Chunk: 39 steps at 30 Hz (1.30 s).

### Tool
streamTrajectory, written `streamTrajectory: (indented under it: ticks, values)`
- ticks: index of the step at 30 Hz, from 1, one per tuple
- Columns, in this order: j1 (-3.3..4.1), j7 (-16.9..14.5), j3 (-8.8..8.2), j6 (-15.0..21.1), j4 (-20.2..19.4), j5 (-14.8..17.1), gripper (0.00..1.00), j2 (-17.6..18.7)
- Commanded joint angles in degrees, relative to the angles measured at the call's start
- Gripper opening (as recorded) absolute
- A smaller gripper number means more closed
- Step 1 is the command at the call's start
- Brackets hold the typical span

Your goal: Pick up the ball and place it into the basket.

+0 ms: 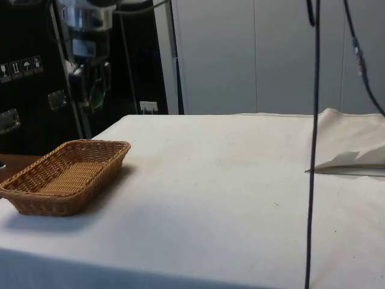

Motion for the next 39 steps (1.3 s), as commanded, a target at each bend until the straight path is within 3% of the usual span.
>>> streamTrajectory:
  ticks: [1, 8, 9, 10, 11, 15, 18, 19, 20, 25, 26, 27, 35, 36, 37, 39]
  values:
    - [-0.4, -0.2, 0.52, -0.3, 1.7, 1.0, 0.0, 1.8]
    - [-0.69, -0.3, 0.57, -0.5, 8.0, 3.2, 0.0, 8.7]
    - [-0.17, 0.0, 0.0, 0.0, 7.3, 2.6, 0.0, 8.1]
    - [-0.23, 0.0, 0.0, 0.0, 8.0, 2.9, 0.0, 9.0]
    - [-0.8, -0.3, 0.52, -0.3, 10.0, 4.0, 0.0, 11.0]
    - [-1.09, -0.6, 0.57, 0.1, 11.8, 5.1, 0.0, 13.4]
    - [-1.26, -0.8, 0.63, 0.6, 12.6, 6.1, 0.0, 15.0]
    - [-0.74, -0.4, 0.0, 0.4, 12.3, 5.5, 0.0, 14.7]
    - [-1.32, -1.0, 0.63, 1.1, 12.9, 6.6, 0.0, 15.8]
    - [-1.38, -1.4, 0.8, 2.5, 13.4, 8.3, 0.0, 18.0]
    - [-0.8, -1.0, 0.06, 2.4, 12.9, 7.8, 0.0, 17.8]
    - [-1.38, -1.5, 0.8, 2.7, 13.5, 8.5, 0.0, 18.3]
    - [-1.32, -2.0, 1.2, 5.0, 13.8, 10.6, 0.0, 21.6]
    - [-0.8, -1.4, 0.46, 4.5, 13.5, 9.9, 0.0, 21.1]
    - [-1.32, -2.1, 1.26, 5.2, 13.9, 10.8, 0.0, 21.9]
    - [-1.32, -2.2, 1.38, 5.6, 14.0, 11.2, 0.0, 22.6]
